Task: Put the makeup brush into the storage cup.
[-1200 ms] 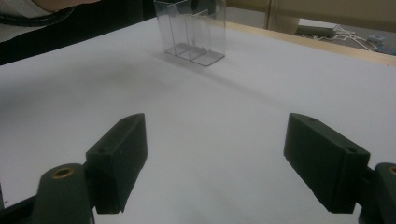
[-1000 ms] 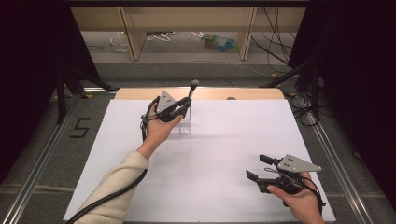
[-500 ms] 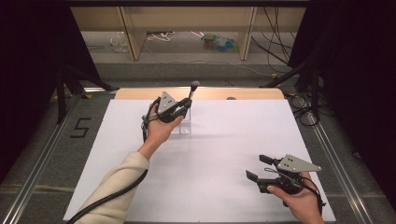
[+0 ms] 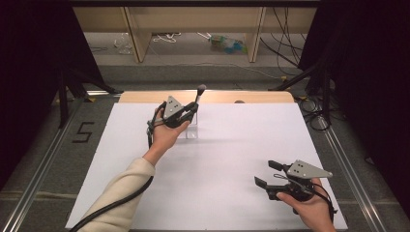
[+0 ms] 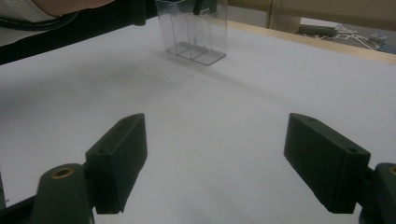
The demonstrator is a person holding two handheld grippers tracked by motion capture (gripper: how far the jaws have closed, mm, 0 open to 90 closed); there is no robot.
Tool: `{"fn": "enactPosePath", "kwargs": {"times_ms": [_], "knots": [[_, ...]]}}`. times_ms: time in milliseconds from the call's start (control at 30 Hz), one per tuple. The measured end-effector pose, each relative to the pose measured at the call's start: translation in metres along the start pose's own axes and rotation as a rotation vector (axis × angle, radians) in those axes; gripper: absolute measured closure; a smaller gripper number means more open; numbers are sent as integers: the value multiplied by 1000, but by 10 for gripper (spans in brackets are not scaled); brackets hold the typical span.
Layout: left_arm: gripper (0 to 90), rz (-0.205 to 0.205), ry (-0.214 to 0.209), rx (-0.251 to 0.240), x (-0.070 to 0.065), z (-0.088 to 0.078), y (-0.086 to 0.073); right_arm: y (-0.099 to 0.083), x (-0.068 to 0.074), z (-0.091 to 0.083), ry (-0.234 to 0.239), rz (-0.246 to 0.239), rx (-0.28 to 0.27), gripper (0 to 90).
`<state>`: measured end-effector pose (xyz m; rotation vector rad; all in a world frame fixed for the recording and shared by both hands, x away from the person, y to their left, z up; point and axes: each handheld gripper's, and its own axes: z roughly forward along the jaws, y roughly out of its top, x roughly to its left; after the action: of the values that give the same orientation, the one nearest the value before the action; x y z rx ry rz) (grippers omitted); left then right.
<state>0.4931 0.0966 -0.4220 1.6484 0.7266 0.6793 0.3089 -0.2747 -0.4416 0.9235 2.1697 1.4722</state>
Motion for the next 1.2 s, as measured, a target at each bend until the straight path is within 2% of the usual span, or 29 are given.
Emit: {"fn": "enactPosePath", "kwargs": {"times_ms": [33,633,833,900,933,1200], "knots": [[787,1,-1,0,0,0,0,0,1,0,4,11,8,224],[787,-4,8,-3,2,0,-5,0,0,0,0,-1,2,223],[787,-5,12,0,3,0,-7,0,2,0,8,18,15,223],[787,-5,15,3,3,0,-8,0,1,-1,3,4,12,223],[787,-7,14,2,3,0,-9,0,1,-1,7,15,19,223],[787,-7,17,4,3,1,-11,0,1,-1,7,13,19,223]]}}
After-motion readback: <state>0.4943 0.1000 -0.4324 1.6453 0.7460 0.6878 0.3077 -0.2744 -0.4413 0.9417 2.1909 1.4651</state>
